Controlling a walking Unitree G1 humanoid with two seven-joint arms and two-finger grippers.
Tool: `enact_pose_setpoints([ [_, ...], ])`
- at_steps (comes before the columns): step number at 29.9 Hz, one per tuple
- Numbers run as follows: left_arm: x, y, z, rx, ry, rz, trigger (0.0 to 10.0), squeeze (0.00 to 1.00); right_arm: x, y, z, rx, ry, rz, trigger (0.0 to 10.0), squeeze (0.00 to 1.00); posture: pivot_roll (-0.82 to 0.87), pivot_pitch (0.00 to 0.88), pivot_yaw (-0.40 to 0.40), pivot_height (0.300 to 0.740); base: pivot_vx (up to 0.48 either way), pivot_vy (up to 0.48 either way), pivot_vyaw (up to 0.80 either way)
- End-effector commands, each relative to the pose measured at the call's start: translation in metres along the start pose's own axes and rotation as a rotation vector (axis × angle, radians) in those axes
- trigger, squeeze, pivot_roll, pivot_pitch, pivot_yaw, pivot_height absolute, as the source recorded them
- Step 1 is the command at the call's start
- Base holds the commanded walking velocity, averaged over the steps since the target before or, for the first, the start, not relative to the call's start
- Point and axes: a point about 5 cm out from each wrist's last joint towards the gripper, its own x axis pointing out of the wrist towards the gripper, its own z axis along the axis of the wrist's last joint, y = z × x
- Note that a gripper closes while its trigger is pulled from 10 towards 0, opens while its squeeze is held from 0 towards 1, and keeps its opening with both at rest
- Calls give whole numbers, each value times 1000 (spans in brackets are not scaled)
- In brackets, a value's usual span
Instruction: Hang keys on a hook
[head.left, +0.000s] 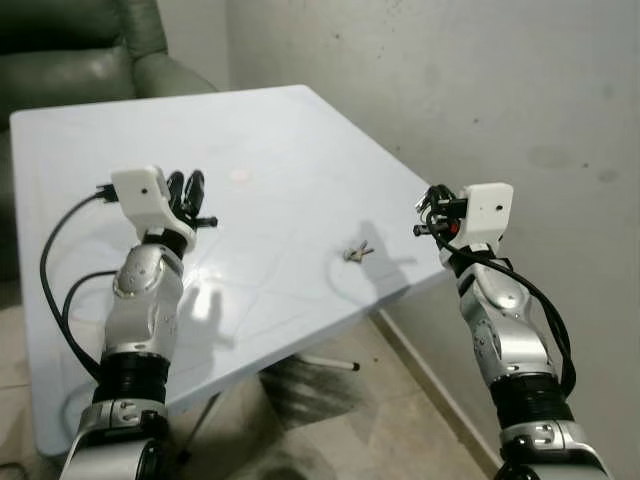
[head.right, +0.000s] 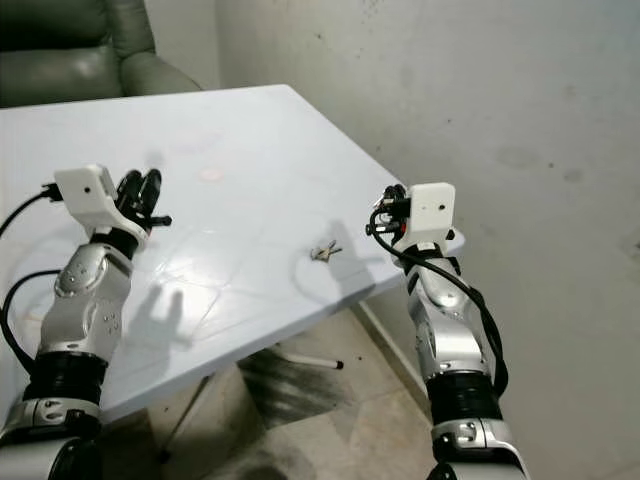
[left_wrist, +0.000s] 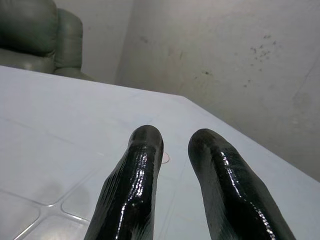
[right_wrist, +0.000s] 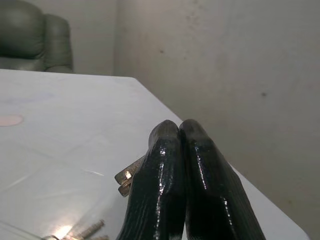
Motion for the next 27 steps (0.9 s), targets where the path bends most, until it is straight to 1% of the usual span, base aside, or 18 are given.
enact_pose_setpoints([
  [1, 2, -4, 3, 4, -10, -3, 10000, 0, -1, -7, 3, -10, -4, -21, 10000, 0, -26, 0, -65, 740, 0, 0, -712],
  [3, 1, -5, 3, 0, -12, -19, 10000, 0, -2, -6, 3, -9, -4, -22, 10000, 0, -27, 0, -64, 740, 0, 0, -712],
  [11, 0, -4, 3, 3, -9, -12, 10000, 0, -3, -7, 2, -8, 1, -24, 10000, 0, -24, 0, -63, 740, 0, 0, -711],
  [16, 0, -5, 2, 10, -3, -19, 10000, 0, -3, -7, 2, -7, 3, -28, 10000, 0, -25, 0, -61, 740, 0, 0, -708],
  [19, -1, -8, 2, 29, 2, -38, 10000, 0, -4, -7, 1, -8, 3, -29, 10000, 0, -25, 0, -59, 740, 0, 0, -706],
  [27, -2, -9, 0, 28, 10, -44, 10000, 0, -5, -7, 1, -8, 8, -28, 10000, 0, -26, 0, -60, 740, 0, 0, -706],
])
